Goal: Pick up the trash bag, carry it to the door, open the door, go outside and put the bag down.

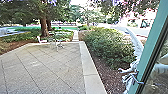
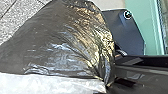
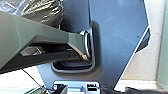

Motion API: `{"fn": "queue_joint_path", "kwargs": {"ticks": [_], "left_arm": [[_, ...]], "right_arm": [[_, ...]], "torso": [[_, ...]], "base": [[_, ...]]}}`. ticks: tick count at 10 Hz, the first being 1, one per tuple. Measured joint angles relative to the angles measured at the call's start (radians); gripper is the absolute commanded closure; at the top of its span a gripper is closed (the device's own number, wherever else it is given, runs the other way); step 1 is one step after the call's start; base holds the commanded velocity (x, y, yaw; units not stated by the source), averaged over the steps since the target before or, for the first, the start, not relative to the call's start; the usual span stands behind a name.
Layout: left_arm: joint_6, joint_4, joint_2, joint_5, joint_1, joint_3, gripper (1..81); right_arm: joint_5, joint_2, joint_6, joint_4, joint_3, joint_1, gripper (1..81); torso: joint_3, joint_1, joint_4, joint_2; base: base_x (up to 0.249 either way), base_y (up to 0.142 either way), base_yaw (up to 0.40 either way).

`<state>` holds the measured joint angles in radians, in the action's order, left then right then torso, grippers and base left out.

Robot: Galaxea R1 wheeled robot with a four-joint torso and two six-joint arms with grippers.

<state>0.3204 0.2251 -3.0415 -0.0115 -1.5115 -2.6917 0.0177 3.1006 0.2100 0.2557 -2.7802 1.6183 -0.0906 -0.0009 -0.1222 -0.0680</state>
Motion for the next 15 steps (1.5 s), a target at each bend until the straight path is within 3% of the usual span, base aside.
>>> {"fn": "queue_joint_path", "kwargs": {"ticks": [10, 14, 15], "left_arm": [[0.000, 0.000, 0.000, 0.003, 0.004, 0.000, 81.1], [0.000, 0.000, 0.000, 0.000, 0.012, 0.000, 81.1], [0.000, 0.000, 0.000, 0.001, 0.007, 0.000, 81.1]], "right_arm": [[0.000, 0.002, 0.000, 0.001, 0.000, -0.006, 1.0], [0.000, 0.002, 0.000, 0.000, 0.000, -0.013, 1.0], [0.000, 0.002, 0.001, 0.000, 0.000, -0.009, 1.0]], "torso": [[0.000, 0.001, 0.000, 0.000], [0.000, 0.002, 0.000, 0.000], [0.000, 0.001, 0.007, 0.000]], "base": [[0.131, 0.000, 0.000], [0.000, 0.000, 0.000], [0.000, 0.000, 0.000]]}}
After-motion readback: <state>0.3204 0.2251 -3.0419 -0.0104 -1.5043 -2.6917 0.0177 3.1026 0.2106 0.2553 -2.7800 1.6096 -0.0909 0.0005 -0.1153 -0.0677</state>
